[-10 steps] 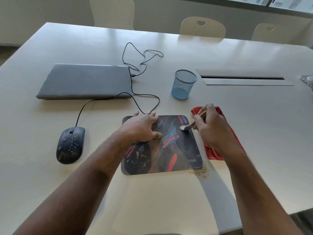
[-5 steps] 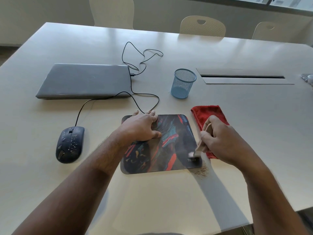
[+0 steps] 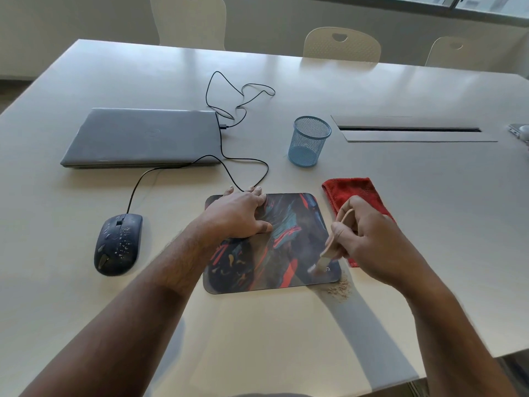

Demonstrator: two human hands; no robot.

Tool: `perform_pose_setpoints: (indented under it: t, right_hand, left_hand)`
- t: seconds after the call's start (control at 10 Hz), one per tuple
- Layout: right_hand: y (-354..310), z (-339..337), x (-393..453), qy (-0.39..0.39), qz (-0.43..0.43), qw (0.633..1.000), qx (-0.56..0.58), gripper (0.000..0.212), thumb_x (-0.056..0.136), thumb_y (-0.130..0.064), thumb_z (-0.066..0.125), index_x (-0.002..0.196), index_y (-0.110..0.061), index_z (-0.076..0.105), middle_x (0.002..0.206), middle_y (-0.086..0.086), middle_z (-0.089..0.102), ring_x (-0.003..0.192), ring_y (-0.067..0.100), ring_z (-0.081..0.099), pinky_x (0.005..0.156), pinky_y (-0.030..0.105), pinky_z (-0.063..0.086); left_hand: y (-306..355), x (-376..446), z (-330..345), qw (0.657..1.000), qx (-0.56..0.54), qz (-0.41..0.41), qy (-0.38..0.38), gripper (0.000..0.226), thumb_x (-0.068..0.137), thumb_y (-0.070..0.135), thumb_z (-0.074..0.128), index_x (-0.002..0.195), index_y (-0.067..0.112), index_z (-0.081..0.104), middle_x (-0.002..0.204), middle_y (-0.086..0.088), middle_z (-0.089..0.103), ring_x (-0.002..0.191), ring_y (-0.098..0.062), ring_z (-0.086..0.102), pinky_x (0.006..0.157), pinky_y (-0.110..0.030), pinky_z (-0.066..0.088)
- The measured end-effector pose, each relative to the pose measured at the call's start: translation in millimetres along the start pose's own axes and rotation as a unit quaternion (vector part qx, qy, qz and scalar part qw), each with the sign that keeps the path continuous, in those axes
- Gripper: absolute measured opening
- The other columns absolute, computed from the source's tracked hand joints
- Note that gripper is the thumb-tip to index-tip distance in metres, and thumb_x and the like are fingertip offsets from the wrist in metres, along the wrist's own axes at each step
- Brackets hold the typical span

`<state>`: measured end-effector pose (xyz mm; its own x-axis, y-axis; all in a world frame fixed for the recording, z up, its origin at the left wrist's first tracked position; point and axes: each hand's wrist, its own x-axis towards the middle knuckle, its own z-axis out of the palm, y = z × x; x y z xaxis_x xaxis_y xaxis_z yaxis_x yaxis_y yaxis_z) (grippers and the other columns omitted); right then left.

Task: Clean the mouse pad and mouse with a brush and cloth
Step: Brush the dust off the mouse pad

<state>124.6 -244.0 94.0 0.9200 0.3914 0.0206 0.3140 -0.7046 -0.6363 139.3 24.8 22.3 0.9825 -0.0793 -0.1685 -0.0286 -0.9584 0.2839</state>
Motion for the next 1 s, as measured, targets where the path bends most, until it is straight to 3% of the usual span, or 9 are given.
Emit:
perform_pose_setpoints:
  t: [0.1,0.2,0.3,0.5,0.6,0.7,0.8,0.9,1.0]
  right_hand:
    - [-5,5,1,0.064,-0.011,0.997,0.049,0.015,0.105,-0.023,0.060,0.093,-0.029,0.053,0.079,-0.009,0.076,0.076,0.003,0.076,0.069,0.027,0.065]
    - [-3,10,0,0.026,0.007,0.999,0.034,0.012,0.104,-0.021,0.060,0.095,-0.024,0.053,0.083,-0.003,0.078,0.077,0.011,0.077,0.075,0.041,0.066]
    - [-1,6,-2,-0.038,0.017,0.999,0.001,0.017,0.100,-0.024,0.059,0.089,-0.033,0.051,0.080,-0.002,0.078,0.075,0.013,0.077,0.076,0.048,0.064]
    - [-8,10,0,0.065,-0.012,0.997,0.043,0.015,0.104,-0.023,0.060,0.093,-0.028,0.052,0.082,-0.006,0.076,0.078,0.008,0.076,0.074,0.040,0.065]
    - [-8,14,-1,0.011,0.006,1.000,0.027,0.014,0.103,-0.020,0.060,0.093,-0.026,0.052,0.083,0.001,0.077,0.077,0.016,0.076,0.078,0.049,0.063]
    - [-9,9,-3,-0.027,-0.003,0.999,0.033,0.022,0.099,-0.018,0.059,0.086,-0.034,0.051,0.079,-0.002,0.079,0.071,0.013,0.076,0.071,0.045,0.064]
    - [-11,8,-3,0.024,-0.016,0.997,0.065,0.023,0.103,-0.019,0.059,0.087,-0.033,0.051,0.082,-0.006,0.079,0.073,0.011,0.076,0.064,0.038,0.064]
    - [-13,13,-2,0.027,-0.009,0.998,0.059,0.012,0.105,-0.019,0.059,0.095,-0.024,0.054,0.086,-0.003,0.078,0.082,0.014,0.077,0.078,0.043,0.065]
    - [-13,12,-3,-0.042,-0.006,0.999,0.027,0.016,0.104,-0.021,0.059,0.092,-0.030,0.054,0.082,-0.003,0.078,0.080,0.013,0.077,0.082,0.048,0.063]
  left_hand:
    - [0,0,0,1.000,0.004,-0.002,-0.001,0.085,0.089,0.060,0.059,0.158,0.023,0.027,0.166,0.005,0.014,0.151,-0.013,0.016,0.122,-0.042,0.004]
    - [0,-1,1,1.000,0.002,-0.002,-0.001,0.085,0.089,0.060,0.059,0.158,0.022,0.027,0.166,0.005,0.014,0.151,-0.012,0.015,0.123,-0.042,0.004]
    - [0,0,0,1.000,-0.003,-0.001,-0.003,0.085,0.089,0.060,0.060,0.157,0.022,0.027,0.166,0.005,0.015,0.151,-0.011,0.014,0.123,-0.042,0.003]
    - [0,0,0,1.000,-0.004,-0.003,-0.003,0.085,0.089,0.060,0.060,0.158,0.022,0.027,0.166,0.005,0.015,0.151,-0.011,0.014,0.122,-0.041,0.003]
    - [1,-1,-1,1.000,-0.001,-0.003,-0.002,0.085,0.089,0.059,0.060,0.158,0.022,0.027,0.166,0.005,0.015,0.151,-0.011,0.014,0.122,-0.041,0.003]
    - [1,0,-1,1.000,-0.002,-0.001,-0.007,0.085,0.089,0.059,0.059,0.158,0.021,0.026,0.166,0.003,0.014,0.152,-0.011,0.013,0.123,-0.042,0.002]
    - [1,-1,-1,1.000,-0.002,-0.001,-0.007,0.085,0.089,0.058,0.059,0.158,0.021,0.026,0.166,0.003,0.014,0.152,-0.010,0.012,0.122,-0.042,0.002]
    - [1,-1,-1,1.000,-0.001,-0.002,-0.007,0.084,0.089,0.059,0.059,0.158,0.021,0.027,0.166,0.004,0.015,0.152,-0.011,0.013,0.122,-0.042,0.002]
    - [1,0,0,1.000,-0.001,-0.002,-0.006,0.085,0.089,0.059,0.059,0.158,0.022,0.027,0.166,0.004,0.015,0.152,-0.011,0.014,0.123,-0.042,0.002]
